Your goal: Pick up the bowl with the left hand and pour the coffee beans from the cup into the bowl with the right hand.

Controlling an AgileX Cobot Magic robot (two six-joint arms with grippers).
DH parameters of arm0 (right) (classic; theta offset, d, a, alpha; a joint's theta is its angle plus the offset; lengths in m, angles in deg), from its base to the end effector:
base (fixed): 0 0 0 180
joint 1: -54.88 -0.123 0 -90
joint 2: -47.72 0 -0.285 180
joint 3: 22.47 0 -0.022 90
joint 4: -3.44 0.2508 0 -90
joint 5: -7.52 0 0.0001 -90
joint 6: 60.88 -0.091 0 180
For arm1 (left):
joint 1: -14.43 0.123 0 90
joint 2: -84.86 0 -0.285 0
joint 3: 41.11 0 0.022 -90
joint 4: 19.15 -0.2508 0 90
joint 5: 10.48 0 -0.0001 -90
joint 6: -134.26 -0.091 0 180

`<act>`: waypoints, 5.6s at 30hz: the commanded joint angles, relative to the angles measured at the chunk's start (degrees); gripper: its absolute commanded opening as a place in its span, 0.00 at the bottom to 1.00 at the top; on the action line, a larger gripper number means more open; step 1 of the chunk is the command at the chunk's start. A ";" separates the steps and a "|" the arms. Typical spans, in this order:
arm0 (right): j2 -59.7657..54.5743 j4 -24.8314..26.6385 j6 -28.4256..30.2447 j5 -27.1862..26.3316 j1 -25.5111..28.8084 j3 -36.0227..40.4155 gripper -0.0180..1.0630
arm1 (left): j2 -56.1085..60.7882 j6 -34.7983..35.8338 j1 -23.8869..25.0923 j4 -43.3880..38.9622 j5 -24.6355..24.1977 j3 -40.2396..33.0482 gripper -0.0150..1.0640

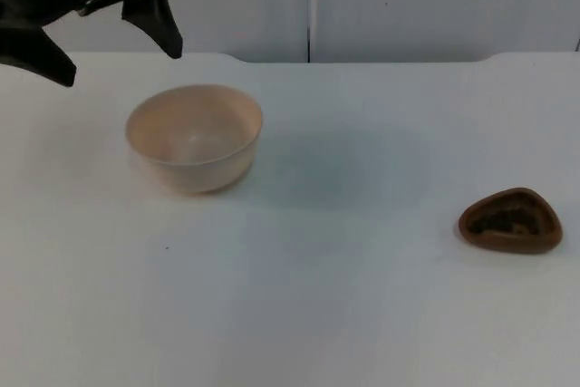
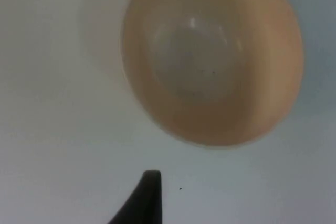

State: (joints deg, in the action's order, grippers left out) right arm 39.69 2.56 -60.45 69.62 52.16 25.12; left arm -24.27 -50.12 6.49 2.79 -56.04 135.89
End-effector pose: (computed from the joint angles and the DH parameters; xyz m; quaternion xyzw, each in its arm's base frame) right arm -0.0071 -0.0016 0.2802 -0.0231 0.8556 0.0027 0.5172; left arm 0.3633 -0.0752 0.2383 -0.0005 0.9688 -0.1649 0.1849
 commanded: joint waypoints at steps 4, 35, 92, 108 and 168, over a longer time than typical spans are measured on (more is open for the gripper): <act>0.24 -0.28 0.30 -0.35 0.36 0.04 0.99 | -4.96 7.07 -0.57 -3.40 -1.01 3.63 0.93; 0.24 -0.28 0.30 -0.35 0.36 0.04 0.99 | -18.09 24.00 1.45 1.66 6.35 6.24 0.93; 0.24 -0.39 0.30 -0.35 0.36 0.04 0.99 | -21.49 23.74 1.31 1.08 8.93 6.09 0.28; 0.24 -0.39 0.30 -0.35 0.36 0.04 0.99 | -17.73 21.06 1.31 -0.59 3.46 6.09 0.01; 0.24 -0.39 0.30 -0.35 0.36 0.04 0.99 | 0.37 19.66 -21.34 -4.67 1.69 -14.92 0.01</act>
State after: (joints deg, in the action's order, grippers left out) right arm 39.69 2.45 -60.45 69.62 52.16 25.12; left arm -24.70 -30.32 -13.81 -2.92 -54.25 121.18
